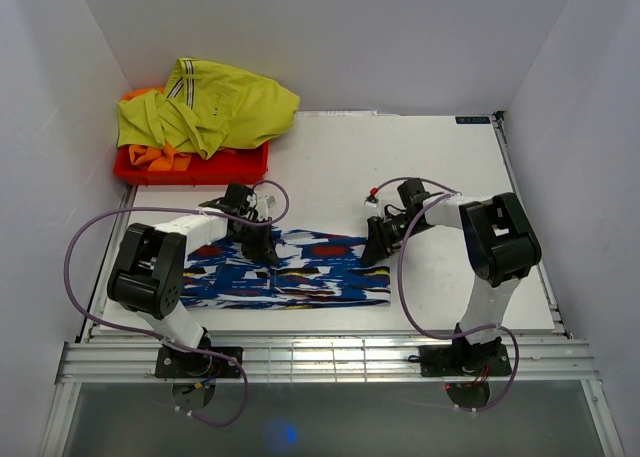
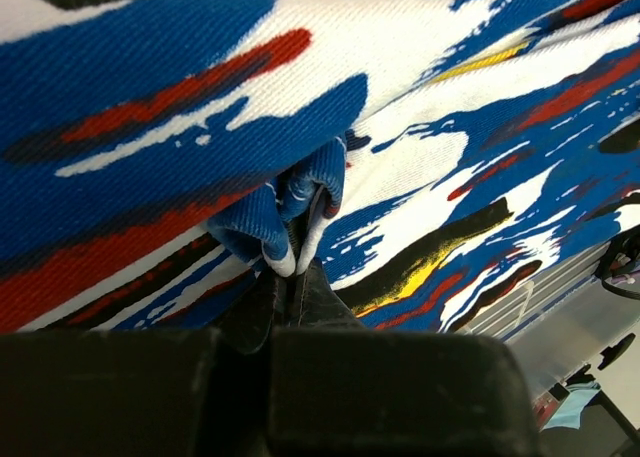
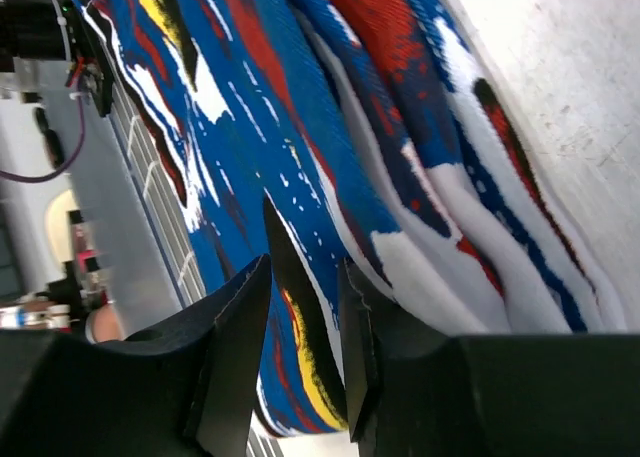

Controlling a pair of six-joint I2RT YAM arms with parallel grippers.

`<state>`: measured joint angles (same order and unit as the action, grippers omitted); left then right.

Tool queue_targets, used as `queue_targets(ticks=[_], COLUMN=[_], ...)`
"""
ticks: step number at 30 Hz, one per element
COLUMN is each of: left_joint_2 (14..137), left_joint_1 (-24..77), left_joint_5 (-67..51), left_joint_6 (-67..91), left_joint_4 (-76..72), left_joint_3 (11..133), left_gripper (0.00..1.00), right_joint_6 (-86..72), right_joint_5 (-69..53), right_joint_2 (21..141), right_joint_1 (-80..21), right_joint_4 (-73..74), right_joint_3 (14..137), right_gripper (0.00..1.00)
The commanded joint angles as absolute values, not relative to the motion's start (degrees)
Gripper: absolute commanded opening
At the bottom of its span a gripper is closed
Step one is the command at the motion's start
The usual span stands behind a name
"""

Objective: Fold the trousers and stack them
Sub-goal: Fold the trousers

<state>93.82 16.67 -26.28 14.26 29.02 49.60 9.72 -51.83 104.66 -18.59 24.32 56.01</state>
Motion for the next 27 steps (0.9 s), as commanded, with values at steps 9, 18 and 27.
queue_targets(ticks=[9,18,27], left_joint_2=[100.5,96.9,82.8], left_joint_1=[17.1,19.3,19.2], left_joint_5=[-23.0,-35.2,-37.3], left_joint_6=[11.6,14.9,16.8], left_joint_4=[27.9,27.2,33.1], left_joint_3=[52.8,58.3,60.8], left_gripper=[0.00,0.00,0.00], right_joint_6=[6.7,15.9,18.7], right_joint_5=[-45.3,-41.7,-42.6], right_joint_2=[106.9,97.9,98.4], right_joint_1=[-11.0,-7.0,-7.1], right_joint_4=[19.4,28.7,36.1], right_joint_3=[54.5,61.7,75.5], right_gripper=[0.35,0.43,0.48])
